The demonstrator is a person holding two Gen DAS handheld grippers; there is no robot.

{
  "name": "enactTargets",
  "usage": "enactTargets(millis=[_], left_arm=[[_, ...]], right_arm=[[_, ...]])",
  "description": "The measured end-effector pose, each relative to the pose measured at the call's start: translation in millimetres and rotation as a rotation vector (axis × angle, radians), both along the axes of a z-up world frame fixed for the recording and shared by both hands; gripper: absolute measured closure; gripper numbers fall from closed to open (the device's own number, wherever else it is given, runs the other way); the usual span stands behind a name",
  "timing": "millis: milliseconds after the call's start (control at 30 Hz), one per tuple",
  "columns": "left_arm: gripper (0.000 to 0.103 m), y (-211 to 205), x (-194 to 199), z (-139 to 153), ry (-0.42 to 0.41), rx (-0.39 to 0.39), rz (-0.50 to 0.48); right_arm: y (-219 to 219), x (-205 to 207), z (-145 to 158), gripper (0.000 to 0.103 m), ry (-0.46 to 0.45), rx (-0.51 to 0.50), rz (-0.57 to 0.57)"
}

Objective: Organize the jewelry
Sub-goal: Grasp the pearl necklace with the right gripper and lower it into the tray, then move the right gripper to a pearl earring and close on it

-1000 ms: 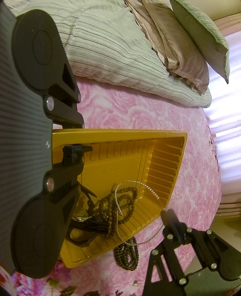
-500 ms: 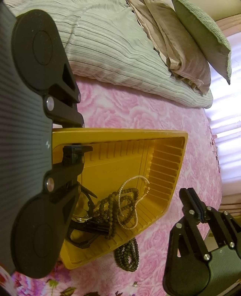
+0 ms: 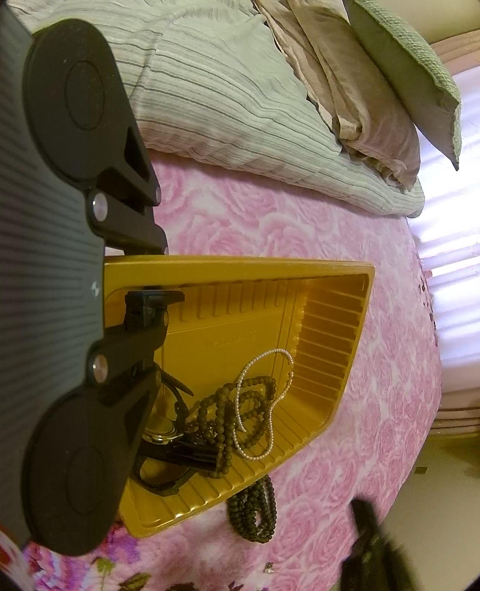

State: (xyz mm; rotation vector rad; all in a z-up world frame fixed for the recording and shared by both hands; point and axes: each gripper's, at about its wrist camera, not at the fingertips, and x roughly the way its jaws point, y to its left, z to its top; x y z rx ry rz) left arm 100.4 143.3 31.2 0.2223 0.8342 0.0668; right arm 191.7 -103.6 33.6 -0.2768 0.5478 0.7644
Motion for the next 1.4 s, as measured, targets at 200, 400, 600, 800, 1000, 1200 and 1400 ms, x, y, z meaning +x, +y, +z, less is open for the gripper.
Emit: enactTargets(millis=[200,400,600,800,1000,1200,1400], left_arm=[[0.1,-1,-1,1,-0.001,0.004,0.001],[0.1,-2,-1,1,0.001,0.005,0.002],[0.1,-2,-2,1,0.003,0.009,0.003],[0.1,-3,-3,0,0.01,0.015,0.004],[0.1,-4,-2,-1,0.016,0.018,0.012],[0.1,-4,-1,-2,0.02,0.015,0.016],[0.1,-3,-1,-2,0.018,0.014,0.014]], right_arm=[[-66,-26,-37,0.094,0.146,0.097,-0.217],[-113,-44,-67,0.057,0.262,0.141,-0.389],[-129,-45,-77,0.057,0.244,0.134,-0.491],[-134,-33,-92,0.058,0.197,0.096,-0.535],[-125,-22,-101,0.071,0.157,0.04,-0.515],[-117,-20,-104,0.076,0.138,0.02,-0.498],[-116,-18,-104,0.077,0.13,0.009,-0.488]])
